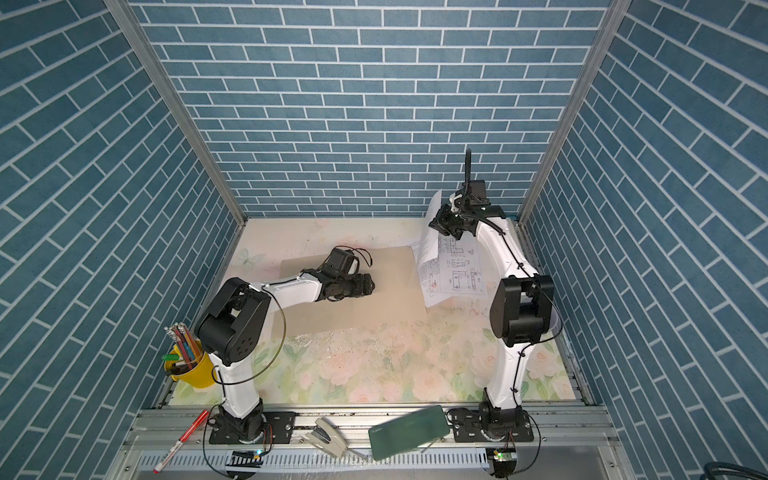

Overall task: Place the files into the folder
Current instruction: 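Carry the text sheet over the folder with the right gripper while the left waits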

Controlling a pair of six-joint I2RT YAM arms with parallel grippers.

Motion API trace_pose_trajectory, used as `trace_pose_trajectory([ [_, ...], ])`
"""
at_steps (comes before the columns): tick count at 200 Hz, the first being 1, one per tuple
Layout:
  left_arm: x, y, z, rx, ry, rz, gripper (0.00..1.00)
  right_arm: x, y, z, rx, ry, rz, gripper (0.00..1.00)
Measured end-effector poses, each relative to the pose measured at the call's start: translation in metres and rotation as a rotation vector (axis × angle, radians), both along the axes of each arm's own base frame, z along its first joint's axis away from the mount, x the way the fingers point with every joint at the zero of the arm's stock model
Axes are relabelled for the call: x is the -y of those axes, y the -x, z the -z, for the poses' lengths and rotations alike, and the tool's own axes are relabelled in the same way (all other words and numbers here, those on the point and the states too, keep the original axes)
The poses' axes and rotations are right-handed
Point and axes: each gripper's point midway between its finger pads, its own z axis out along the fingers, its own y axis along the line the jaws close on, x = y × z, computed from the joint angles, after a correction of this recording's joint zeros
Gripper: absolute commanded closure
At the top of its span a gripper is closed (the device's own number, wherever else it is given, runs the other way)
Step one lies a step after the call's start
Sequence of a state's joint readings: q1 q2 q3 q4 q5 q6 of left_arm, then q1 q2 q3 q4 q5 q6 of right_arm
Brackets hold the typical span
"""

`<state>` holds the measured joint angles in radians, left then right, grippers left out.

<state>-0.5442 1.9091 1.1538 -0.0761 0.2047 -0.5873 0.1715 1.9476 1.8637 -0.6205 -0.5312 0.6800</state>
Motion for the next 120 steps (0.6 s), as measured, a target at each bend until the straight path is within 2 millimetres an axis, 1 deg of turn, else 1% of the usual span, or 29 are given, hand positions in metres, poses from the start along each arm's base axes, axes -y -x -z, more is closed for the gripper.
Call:
trace_pose_trajectory([
  [27, 0.012, 0.007, -0.002, -0.01, 0.032, 0.034, 0.12, 0.003, 0.005, -0.011, 0.02, 0.003, 0.011, 1.0],
  [41, 0.012, 0.008, -0.003, -0.011, 0.036, 0.04, 0.1, 0.0, 0.008, -0.014, 0.027, 0.003, 0.005, 1.0],
  [54, 0.007, 0.011, -0.004, -0.013, 0.039, 0.034, 0.06, -0.007, 0.011, -0.015, 0.031, 0.002, -0.007, 1.0],
  [73, -0.01, 0.017, -0.011, -0.007, 0.039, 0.012, 0.02, -0.023, 0.016, -0.015, 0.025, -0.005, -0.028, 1.0],
  [91, -0.034, 0.021, -0.026, 0.02, 0.045, -0.031, 0.0, -0.044, 0.02, -0.016, 0.023, -0.013, -0.06, 1.0],
  [104, -0.053, 0.023, -0.039, 0.052, 0.046, -0.07, 0.0, -0.061, 0.016, -0.017, 0.028, -0.025, -0.083, 1.0],
  [120, -0.075, 0.025, -0.053, 0.092, 0.042, -0.119, 0.0, -0.087, 0.004, -0.018, 0.042, -0.043, -0.113, 1.0],
])
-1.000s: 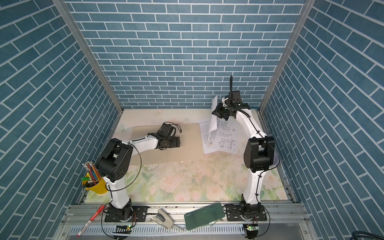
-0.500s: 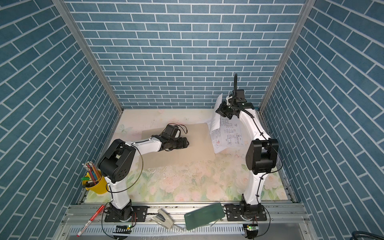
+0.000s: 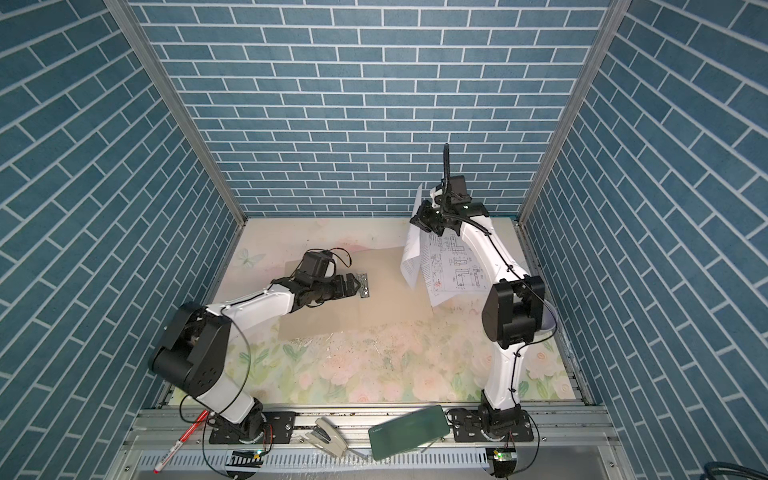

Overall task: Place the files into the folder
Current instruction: 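Carry the text sheet over the folder with the right gripper while the left waits, then lower the text sheet's edge toward the clip beside the left gripper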

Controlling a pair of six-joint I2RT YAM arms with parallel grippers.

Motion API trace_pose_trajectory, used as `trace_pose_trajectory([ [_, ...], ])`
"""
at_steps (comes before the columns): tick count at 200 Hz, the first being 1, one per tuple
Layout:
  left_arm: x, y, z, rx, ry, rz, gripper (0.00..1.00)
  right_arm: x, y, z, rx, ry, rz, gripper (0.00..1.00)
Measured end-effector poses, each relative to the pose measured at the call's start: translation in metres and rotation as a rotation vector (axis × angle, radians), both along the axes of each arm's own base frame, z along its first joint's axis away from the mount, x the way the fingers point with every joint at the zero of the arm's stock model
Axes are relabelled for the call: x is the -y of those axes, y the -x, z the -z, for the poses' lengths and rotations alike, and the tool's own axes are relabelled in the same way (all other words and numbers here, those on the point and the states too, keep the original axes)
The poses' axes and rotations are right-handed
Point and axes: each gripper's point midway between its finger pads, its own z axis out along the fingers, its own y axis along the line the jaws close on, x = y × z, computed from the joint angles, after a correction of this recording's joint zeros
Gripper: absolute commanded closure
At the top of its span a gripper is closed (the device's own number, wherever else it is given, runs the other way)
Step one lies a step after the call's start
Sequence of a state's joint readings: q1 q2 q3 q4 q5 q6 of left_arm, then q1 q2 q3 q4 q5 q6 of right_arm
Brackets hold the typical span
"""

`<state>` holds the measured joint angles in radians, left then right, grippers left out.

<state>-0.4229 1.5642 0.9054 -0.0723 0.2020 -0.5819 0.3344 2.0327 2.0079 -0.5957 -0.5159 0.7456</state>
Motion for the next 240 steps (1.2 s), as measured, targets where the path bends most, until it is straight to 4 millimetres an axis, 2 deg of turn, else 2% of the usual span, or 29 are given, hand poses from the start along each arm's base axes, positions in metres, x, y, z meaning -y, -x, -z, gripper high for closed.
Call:
trace_pose_trajectory([
  [18, -0.024, 0.003, -0.007, 0.023, -0.006, -0.054, 0.0, -0.037, -0.015, 0.001, 0.01, -0.032, -0.043, 1.0],
  [46, -0.068, 0.011, 0.001, 0.01, -0.026, -0.158, 0.0, -0.105, -0.032, -0.005, 0.053, -0.12, -0.135, 1.0],
  [69, -0.103, 0.019, 0.007, -0.009, -0.04, -0.251, 0.0, -0.148, -0.024, -0.005, 0.036, -0.215, -0.201, 1.0],
  [90, -0.128, 0.023, 0.003, 0.004, -0.035, -0.319, 0.0, -0.17, -0.01, -0.008, 0.014, -0.273, -0.249, 1.0],
  [102, -0.138, 0.025, 0.001, 0.008, -0.033, -0.346, 0.0, -0.171, -0.005, -0.005, 0.008, -0.281, -0.261, 1.0],
  [120, -0.147, 0.026, 0.002, 0.004, -0.032, -0.37, 0.0, -0.163, -0.002, 0.014, -0.029, -0.265, -0.254, 1.0],
  [140, -0.153, 0.03, 0.007, -0.017, -0.036, -0.381, 0.0, -0.15, -0.003, 0.049, -0.074, -0.23, -0.238, 1.0],
  [164, -0.158, 0.034, 0.016, -0.047, -0.044, -0.389, 0.0, -0.136, 0.0, 0.099, -0.129, -0.155, -0.228, 1.0],
  [184, -0.163, 0.038, 0.026, -0.079, -0.051, -0.399, 0.0, -0.128, -0.003, 0.126, -0.114, -0.074, -0.234, 1.0],
  [240, -0.166, 0.044, 0.039, -0.124, -0.054, -0.399, 0.0, -0.129, -0.005, 0.159, 0.06, 0.114, -0.297, 0.99],
])
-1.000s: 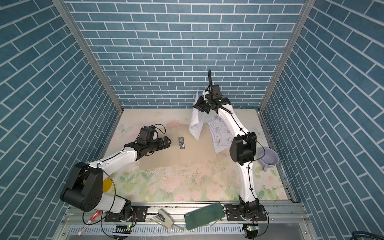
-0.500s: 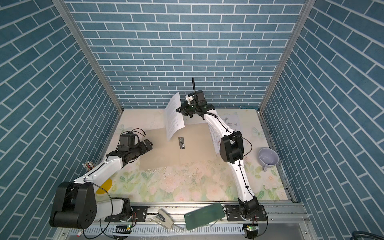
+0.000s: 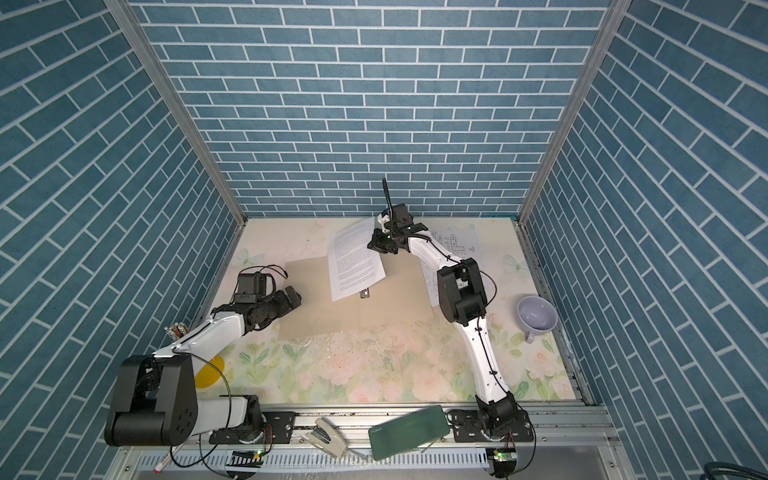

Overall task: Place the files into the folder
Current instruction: 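Lower the text sheet's edge toward the clip beside the left gripper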

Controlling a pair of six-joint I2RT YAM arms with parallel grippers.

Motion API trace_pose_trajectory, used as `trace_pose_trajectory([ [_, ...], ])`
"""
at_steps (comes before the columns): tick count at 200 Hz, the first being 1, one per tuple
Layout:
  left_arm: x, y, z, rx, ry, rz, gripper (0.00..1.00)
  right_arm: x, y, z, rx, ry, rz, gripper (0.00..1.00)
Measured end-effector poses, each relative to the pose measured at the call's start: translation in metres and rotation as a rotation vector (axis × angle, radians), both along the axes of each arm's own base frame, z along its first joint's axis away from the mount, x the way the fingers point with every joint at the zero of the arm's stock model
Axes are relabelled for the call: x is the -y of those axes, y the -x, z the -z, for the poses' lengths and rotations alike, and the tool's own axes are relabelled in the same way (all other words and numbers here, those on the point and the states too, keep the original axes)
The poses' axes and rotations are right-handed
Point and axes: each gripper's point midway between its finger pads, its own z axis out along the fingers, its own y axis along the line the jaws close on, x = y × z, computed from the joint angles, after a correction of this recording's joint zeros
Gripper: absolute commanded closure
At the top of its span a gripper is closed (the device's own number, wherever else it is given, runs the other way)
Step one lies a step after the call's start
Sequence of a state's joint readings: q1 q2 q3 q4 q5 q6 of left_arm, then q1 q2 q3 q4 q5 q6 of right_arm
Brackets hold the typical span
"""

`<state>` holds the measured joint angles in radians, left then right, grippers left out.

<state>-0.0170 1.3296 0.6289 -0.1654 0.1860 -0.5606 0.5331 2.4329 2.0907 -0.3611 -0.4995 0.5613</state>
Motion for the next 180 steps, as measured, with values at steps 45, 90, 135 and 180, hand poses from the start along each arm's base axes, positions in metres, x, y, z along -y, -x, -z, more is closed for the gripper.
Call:
trace_pose_trajectory([
  [45, -0.001, 0.003, 0.009, -0.034, 0.02, -0.002, 0.0, -0.015, 0.01, 0.021, 0.104, 0.05, -0.069, 0.99],
  [90, -0.009, 0.005, 0.011, -0.05, 0.037, -0.027, 0.0, -0.036, 0.001, 0.005, 0.285, 0.022, -0.093, 1.0],
  [135, -0.007, 0.006, 0.021, -0.084, 0.076, -0.018, 0.0, -0.051, -0.007, -0.016, 0.399, -0.025, -0.089, 1.0],
  [180, -0.005, -0.001, 0.019, -0.057, 0.119, -0.009, 0.0, -0.072, -0.005, -0.032, 0.488, -0.103, -0.144, 1.0],
])
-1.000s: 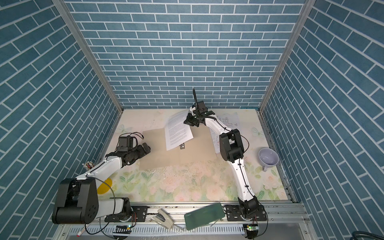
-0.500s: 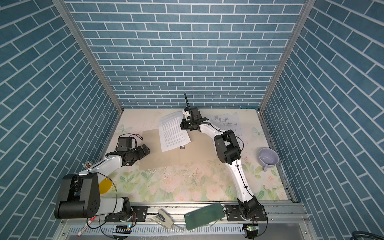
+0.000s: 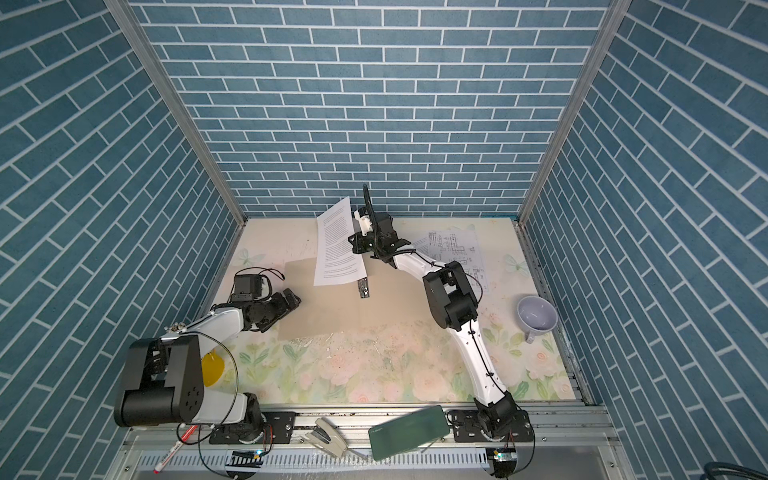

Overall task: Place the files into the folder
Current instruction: 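Lower the text sheet's edge toward the clip beside the left gripper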

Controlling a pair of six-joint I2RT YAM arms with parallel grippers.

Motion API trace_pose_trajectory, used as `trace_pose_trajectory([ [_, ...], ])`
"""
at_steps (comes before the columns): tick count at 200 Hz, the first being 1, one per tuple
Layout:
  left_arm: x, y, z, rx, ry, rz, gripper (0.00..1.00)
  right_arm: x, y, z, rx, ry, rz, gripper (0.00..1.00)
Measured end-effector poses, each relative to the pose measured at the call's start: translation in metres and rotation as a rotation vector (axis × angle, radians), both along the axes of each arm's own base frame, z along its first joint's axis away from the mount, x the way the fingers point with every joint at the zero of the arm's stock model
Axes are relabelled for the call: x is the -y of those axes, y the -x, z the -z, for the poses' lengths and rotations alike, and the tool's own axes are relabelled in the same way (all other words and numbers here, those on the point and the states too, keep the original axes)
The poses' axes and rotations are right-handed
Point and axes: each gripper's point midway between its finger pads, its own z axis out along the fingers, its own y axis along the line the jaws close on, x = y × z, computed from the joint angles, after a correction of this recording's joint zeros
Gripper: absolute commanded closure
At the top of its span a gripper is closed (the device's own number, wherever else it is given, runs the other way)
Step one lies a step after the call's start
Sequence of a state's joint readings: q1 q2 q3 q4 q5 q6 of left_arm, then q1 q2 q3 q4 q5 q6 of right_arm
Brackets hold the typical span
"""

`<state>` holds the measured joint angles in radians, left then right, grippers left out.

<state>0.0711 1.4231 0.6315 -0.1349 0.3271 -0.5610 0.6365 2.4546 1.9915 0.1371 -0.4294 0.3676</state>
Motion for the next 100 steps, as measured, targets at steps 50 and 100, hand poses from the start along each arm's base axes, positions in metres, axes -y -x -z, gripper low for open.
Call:
trace_pose_trajectory([
  [50, 0.001, -0.006, -0.002, 0.025, 0.03, 0.006, 0.0, -0.019, 0.013, 0.013, -0.002, -0.036, -0.103, 1.0],
  [100, 0.004, -0.011, -0.002, 0.042, 0.048, 0.018, 0.0, -0.037, 0.029, 0.02, 0.007, -0.054, -0.183, 1.0],
])
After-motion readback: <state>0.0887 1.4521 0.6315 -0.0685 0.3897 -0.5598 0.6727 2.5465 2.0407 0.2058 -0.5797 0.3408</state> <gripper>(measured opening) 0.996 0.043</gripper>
